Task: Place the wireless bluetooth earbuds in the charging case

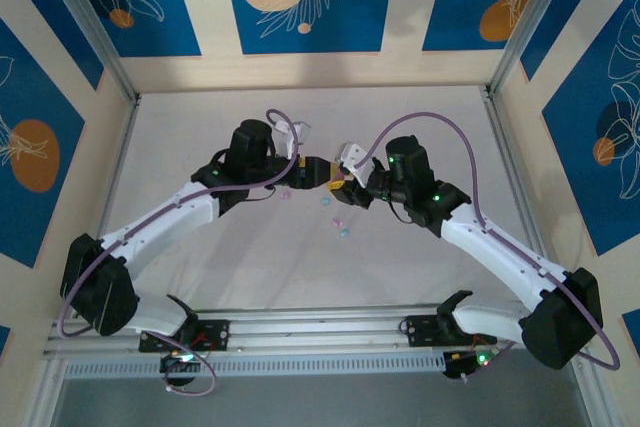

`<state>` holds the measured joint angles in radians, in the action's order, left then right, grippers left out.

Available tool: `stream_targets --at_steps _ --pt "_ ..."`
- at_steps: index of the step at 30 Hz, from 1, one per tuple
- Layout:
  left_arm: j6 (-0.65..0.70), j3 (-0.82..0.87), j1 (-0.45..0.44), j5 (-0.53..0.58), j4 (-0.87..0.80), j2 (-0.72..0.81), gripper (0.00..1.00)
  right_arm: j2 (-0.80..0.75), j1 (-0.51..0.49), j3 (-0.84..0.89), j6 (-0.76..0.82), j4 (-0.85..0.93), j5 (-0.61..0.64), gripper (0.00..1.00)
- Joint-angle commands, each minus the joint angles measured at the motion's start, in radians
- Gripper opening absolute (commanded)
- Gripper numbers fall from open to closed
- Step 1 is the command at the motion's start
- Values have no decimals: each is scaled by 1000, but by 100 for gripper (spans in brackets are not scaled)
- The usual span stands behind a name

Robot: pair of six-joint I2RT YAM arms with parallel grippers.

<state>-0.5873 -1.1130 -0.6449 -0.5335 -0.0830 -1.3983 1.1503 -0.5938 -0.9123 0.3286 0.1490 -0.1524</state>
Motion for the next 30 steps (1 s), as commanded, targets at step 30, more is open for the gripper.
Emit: stream_targets --at_steps 30 --pt "-543 70 -5 -67 341 50 22 -126 186 173 -58 -409 -340 63"
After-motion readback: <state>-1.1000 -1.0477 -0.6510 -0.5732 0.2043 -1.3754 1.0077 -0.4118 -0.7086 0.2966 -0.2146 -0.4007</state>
